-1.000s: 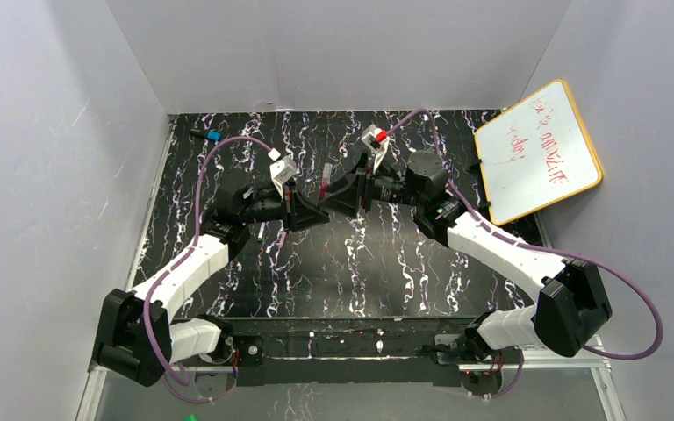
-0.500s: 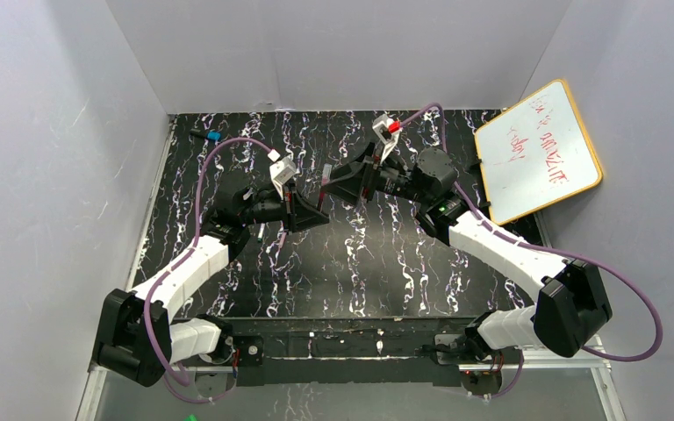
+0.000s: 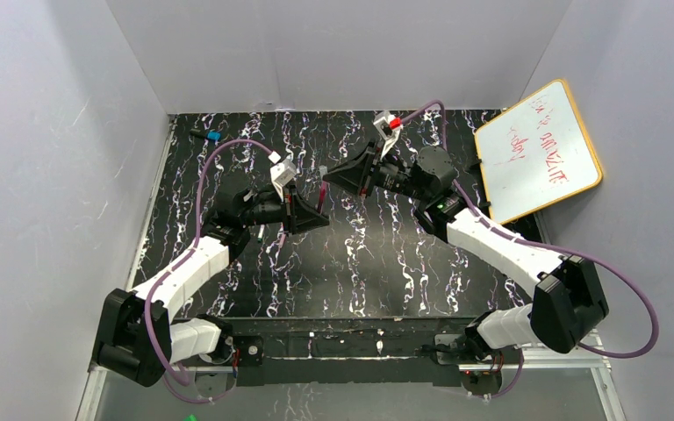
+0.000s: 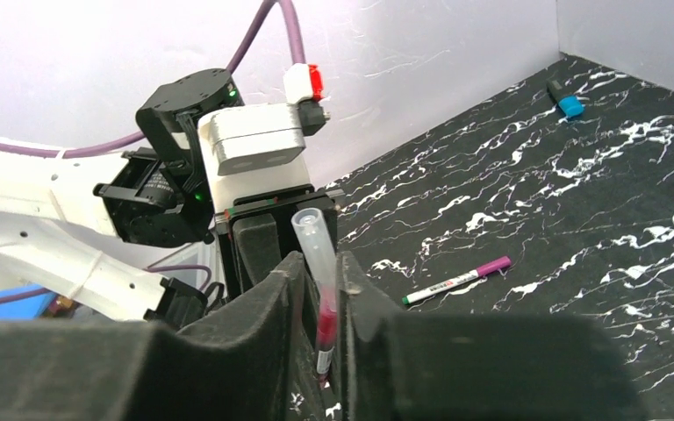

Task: Insert the pens into the pen caps

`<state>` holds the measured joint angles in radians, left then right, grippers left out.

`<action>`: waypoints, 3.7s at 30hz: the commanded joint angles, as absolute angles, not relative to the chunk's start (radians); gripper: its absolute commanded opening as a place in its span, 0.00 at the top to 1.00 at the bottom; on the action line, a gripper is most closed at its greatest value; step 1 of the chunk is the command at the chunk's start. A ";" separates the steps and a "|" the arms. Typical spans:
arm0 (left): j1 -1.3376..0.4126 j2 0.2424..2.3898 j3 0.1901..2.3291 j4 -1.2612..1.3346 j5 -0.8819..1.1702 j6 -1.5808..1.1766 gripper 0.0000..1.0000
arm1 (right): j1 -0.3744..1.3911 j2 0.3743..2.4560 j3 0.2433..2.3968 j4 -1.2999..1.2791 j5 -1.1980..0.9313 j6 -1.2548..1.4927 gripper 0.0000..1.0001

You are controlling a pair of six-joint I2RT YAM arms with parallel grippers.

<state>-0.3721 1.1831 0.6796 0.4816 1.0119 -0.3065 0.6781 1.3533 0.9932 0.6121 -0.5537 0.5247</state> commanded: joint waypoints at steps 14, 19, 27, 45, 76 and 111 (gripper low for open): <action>-0.372 1.156 0.679 0.502 1.019 -0.301 1.00 | 0.678 1.355 1.024 0.661 -0.576 0.532 0.99; -0.371 1.155 0.685 0.564 1.014 -0.343 1.00 | 0.678 1.340 0.998 0.663 -0.570 0.534 0.99; -0.371 1.168 0.726 0.653 0.993 -0.415 1.00 | 0.678 1.321 0.954 0.682 -0.569 0.552 0.99; -0.371 1.234 0.846 0.714 0.984 -0.454 1.00 | 0.679 1.322 0.897 0.697 -0.619 0.595 0.99; -0.370 1.283 0.971 0.533 1.002 -0.305 1.00 | 0.710 1.299 0.824 0.528 -0.624 0.528 0.99; -0.362 1.341 1.087 0.456 1.019 -0.241 1.00 | 0.765 1.289 0.766 0.495 -0.585 0.518 0.99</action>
